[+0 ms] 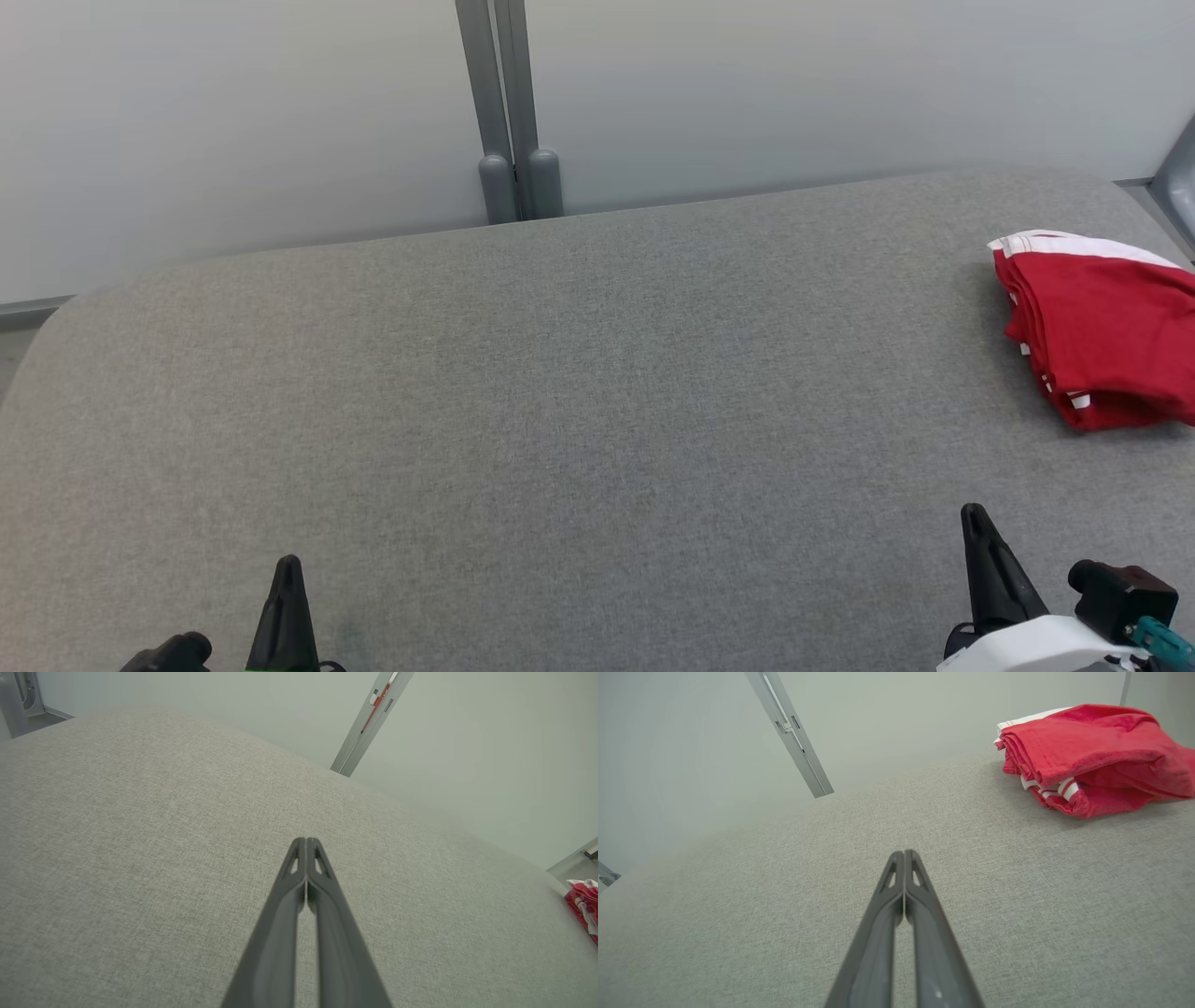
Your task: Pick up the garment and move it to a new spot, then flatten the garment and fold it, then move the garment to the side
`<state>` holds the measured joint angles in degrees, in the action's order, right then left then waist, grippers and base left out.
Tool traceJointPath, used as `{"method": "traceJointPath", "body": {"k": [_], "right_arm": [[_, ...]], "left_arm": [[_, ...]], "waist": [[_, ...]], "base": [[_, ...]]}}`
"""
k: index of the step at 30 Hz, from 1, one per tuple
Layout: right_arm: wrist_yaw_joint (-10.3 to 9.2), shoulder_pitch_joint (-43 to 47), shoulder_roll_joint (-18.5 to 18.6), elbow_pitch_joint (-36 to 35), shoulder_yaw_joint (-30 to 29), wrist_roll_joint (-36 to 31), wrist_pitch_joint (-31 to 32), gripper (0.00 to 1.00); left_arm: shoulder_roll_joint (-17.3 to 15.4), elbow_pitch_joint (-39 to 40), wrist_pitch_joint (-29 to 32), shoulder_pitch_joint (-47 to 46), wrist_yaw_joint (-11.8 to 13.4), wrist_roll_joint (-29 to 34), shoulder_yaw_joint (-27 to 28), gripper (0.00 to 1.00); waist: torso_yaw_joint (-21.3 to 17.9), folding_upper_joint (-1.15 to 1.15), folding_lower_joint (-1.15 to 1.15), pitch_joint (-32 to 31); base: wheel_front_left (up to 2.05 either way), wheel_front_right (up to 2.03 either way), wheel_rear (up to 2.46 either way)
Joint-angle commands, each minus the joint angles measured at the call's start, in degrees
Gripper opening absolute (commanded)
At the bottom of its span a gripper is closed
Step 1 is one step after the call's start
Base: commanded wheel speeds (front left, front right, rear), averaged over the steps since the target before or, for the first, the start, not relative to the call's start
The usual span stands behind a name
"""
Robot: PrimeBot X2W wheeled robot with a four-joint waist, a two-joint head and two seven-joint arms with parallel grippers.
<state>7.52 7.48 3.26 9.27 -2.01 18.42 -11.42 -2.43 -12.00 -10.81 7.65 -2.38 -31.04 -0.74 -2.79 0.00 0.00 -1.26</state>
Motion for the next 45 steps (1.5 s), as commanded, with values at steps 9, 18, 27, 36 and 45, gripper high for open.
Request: {"method": "traceJointPath", "body": {"k": [9, 18, 27, 36, 45], "right_arm": [[-0.01, -3.2, 0.6, 0.1, -0.4, 11.4, 2.2, 0.00], [-0.01, -4.5, 0.7, 0.6, -0.7, 19.7, 4.0, 0.00], [-0.01, -5.9, 0.8, 1.2, -1.0, 27.5, 5.8, 0.00], [-0.01, -7.1, 0.8, 1.7, -1.3, 34.5, 7.5, 0.00], [-0.01, -8.2, 0.8, 2.1, -1.6, 40.8, 8.9, 0.00]], "left_arm": [[-0.2, 0.4, 2.5, -3.4, -0.9, -9.2, 1.3, 0.00], [-0.3, 0.1, 4.4, -4.8, -1.5, -16.0, 2.1, 0.00], [-0.3, -0.2, 6.2, -6.1, -2.0, -22.3, 2.8, 0.00], [-0.4, -0.4, 7.9, -7.4, -2.5, -28.1, 3.5, 0.00], [-0.4, -0.7, 9.3, -8.5, -2.9, -33.2, 4.1, 0.00]], "waist": [[0.2, 0.00, 0.00, 0.1], [0.5, 0.00, 0.00, 0.2], [0.7, 0.00, 0.00, 0.4], [0.9, 0.00, 0.00, 0.5], [1.1, 0.00, 0.00, 0.6]], "base": [[0.00, 0.00, 0.00], [0.00, 0.00, 0.00], [0.00, 0.00, 0.00], [0.00, 0.00, 0.00], [0.00, 0.00, 0.00]]}}
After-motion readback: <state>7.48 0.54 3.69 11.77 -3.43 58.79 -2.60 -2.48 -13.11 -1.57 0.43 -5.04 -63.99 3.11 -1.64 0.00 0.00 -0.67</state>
